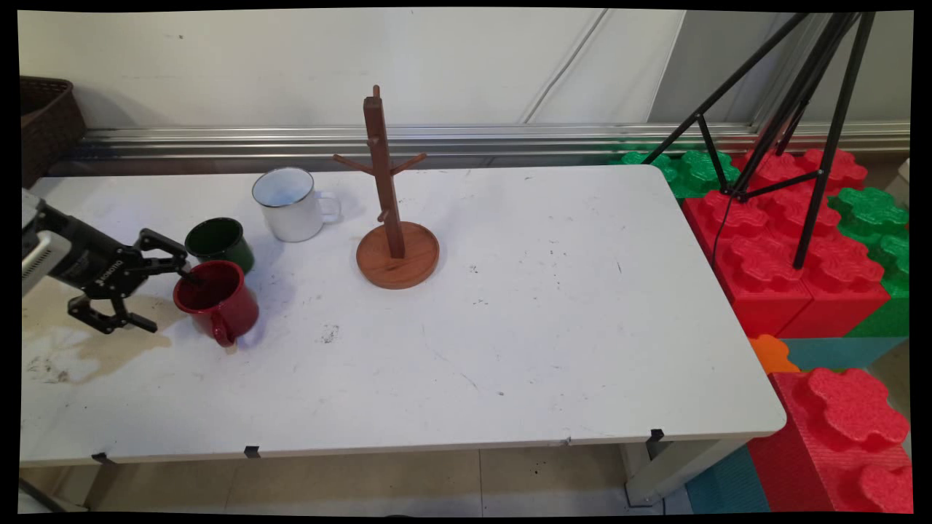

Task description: Pick up the red mug from the rack

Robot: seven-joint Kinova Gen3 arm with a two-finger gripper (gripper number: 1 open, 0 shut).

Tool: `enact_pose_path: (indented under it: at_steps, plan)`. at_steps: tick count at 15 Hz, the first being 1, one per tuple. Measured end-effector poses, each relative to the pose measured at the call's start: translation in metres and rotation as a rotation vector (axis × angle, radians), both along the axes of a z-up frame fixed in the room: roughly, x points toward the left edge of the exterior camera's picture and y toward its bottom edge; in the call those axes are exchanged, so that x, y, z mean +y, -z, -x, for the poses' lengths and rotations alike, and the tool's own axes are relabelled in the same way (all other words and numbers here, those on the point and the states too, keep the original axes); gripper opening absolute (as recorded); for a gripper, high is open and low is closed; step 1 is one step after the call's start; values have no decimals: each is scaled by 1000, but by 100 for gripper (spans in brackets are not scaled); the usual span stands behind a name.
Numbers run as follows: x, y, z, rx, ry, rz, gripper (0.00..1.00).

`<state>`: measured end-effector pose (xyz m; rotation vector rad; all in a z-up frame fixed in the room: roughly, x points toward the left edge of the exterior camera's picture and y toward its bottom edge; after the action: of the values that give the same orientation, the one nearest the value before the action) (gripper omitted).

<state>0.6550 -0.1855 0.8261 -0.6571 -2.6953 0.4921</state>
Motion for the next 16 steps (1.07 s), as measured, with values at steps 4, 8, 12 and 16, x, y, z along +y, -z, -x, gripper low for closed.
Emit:
enact_pose_path:
  at_steps: [4,8,12,16]
  plan:
    - [-12,11,7,-25,20,4,100]
    - [-21,21,10,-49,33,3,100]
    - [-25,27,11,-63,39,3,100]
    - [-29,31,11,-74,45,5,100]
